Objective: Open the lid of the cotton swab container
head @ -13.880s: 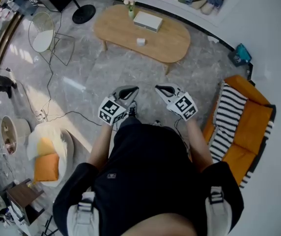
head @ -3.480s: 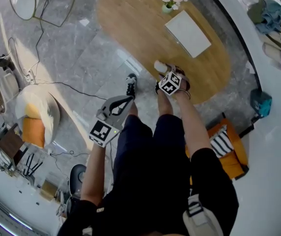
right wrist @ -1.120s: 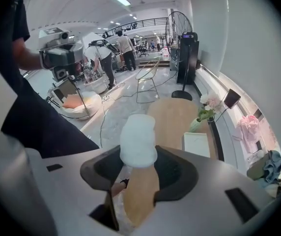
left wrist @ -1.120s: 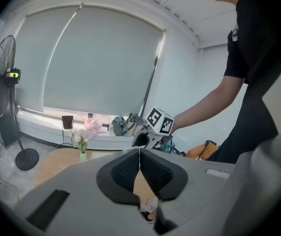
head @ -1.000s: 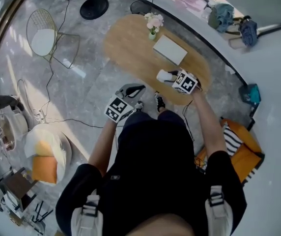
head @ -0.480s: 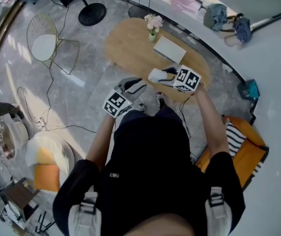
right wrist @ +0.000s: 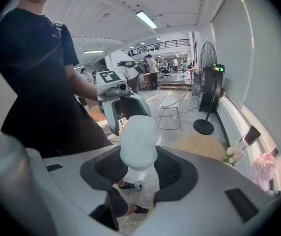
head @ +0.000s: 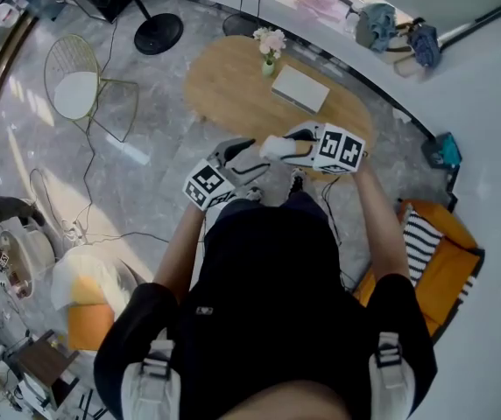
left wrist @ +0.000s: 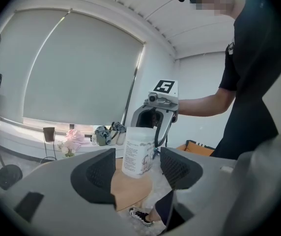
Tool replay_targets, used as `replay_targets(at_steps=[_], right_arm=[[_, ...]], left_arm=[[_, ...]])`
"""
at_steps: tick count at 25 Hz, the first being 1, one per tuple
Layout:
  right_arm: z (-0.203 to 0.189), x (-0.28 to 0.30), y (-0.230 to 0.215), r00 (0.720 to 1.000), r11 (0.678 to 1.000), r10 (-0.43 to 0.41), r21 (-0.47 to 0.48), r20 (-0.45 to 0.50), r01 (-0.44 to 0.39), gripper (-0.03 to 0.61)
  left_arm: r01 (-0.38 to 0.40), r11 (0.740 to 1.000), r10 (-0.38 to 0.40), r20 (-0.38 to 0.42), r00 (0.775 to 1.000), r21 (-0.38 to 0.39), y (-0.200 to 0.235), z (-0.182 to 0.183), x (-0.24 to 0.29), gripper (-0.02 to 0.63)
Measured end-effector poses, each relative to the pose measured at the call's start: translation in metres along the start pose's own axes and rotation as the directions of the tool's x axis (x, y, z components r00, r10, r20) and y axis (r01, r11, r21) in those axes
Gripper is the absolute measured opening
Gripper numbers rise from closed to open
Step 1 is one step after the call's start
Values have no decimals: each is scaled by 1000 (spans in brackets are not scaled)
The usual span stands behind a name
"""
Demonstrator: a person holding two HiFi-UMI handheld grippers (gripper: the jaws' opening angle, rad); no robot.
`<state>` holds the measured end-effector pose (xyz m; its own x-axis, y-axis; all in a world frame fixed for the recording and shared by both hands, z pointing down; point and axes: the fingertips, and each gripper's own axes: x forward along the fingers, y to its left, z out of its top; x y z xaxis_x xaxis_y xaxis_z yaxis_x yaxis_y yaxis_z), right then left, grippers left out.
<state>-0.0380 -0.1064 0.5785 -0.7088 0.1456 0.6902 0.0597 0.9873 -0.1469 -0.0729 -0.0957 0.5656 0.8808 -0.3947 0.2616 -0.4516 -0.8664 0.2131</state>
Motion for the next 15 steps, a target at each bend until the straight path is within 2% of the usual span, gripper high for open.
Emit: replay_targets(at_steps=[5, 10, 15], right_arm=[[29, -3, 12, 1000, 998, 12, -55, 4, -12, 186], [38, -1, 25, 998, 996, 45, -69, -47, -48, 186], [49, 2, 34, 995, 992, 79, -94, -54, -84, 186]], left_arm=[[56, 998, -55, -26, 998, 22, -8, 0, 4, 278], [69, 996, -68, -15, 998, 56, -16, 7, 9, 279], [93, 994, -92, -22, 996, 65, -20, 9, 12, 279]])
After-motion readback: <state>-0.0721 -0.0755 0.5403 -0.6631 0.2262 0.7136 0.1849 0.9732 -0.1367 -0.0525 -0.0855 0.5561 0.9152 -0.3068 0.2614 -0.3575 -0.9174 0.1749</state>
